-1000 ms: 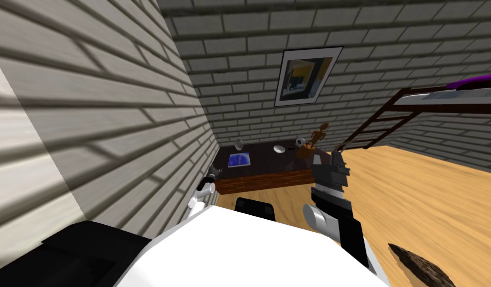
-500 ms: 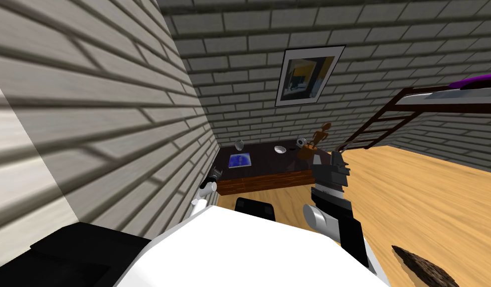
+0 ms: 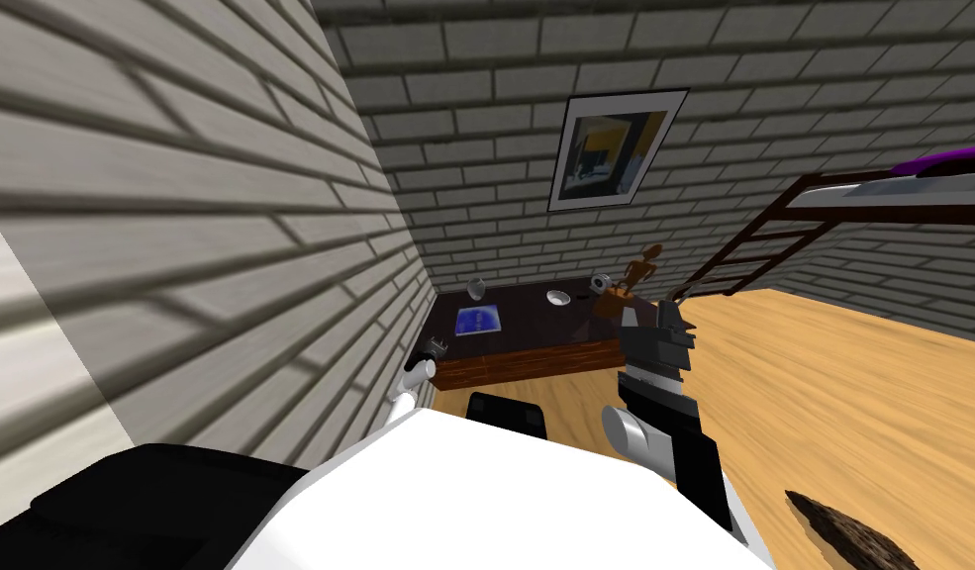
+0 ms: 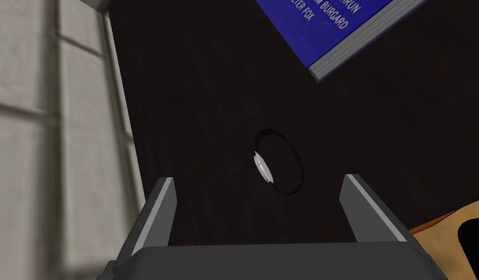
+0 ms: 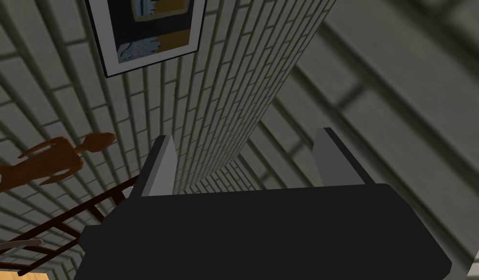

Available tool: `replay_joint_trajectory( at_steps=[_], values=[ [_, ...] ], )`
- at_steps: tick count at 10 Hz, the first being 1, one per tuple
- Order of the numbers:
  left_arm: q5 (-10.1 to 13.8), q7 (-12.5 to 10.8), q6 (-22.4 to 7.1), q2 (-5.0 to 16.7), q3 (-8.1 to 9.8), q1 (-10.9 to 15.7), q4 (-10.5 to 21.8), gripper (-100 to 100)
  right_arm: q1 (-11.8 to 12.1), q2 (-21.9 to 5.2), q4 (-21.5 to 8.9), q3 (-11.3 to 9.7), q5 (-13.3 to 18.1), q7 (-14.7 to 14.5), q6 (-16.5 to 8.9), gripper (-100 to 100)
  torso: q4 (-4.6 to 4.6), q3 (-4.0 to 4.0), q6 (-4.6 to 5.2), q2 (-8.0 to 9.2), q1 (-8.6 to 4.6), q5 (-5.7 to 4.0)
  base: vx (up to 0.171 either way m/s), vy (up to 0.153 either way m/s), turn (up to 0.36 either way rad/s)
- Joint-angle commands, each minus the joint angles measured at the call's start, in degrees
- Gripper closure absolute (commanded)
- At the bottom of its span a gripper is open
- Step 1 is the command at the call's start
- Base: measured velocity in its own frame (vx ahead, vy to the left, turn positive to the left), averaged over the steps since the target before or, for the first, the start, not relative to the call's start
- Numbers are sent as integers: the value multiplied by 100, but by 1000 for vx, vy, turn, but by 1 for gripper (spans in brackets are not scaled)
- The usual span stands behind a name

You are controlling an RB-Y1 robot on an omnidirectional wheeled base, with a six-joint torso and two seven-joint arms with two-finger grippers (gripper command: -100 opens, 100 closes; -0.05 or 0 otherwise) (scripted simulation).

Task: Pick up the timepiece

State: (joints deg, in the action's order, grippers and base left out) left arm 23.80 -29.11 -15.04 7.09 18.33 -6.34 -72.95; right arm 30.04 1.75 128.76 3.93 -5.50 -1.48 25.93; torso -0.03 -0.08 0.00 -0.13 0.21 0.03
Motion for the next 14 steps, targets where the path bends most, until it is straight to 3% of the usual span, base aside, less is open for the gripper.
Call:
replay_joint_trajectory(
  at_steps=[1,3,4,11,13,14],
  values=[
    [74,-97,-92,52,-20,79,163,-100,0,0,0,0,0,0,0,0,0,0,0,0,0,0,19,43,-7],
    [171,-320,-356,62,-30,278,517,-100,0,0,0,0,0,0,0,0,1,4,0,7,-4,0,15,47,-11],
    [171,-320,-356,62,-30,278,517,-100,0,0,0,0,0,0,0,0,1,3,0,5,-1,0,22,40,-10],
    [380,-805,-942,182,-27,693,1293,-100,0,0,0,0,0,0,0,0,0,-1,-1,-2,1,0,27,48,-8],
    [421,-908,-1074,239,-10,766,1481,-100,0,0,0,0,0,0,0,0,0,1,-1,3,-1,0,27,51,-2],
    [396,-873,-1032,212,-13,732,1393,-100,0,0,0,0,0,0,0,0,0,1,-1,3,1,0,13,27,-2]
  ],
)
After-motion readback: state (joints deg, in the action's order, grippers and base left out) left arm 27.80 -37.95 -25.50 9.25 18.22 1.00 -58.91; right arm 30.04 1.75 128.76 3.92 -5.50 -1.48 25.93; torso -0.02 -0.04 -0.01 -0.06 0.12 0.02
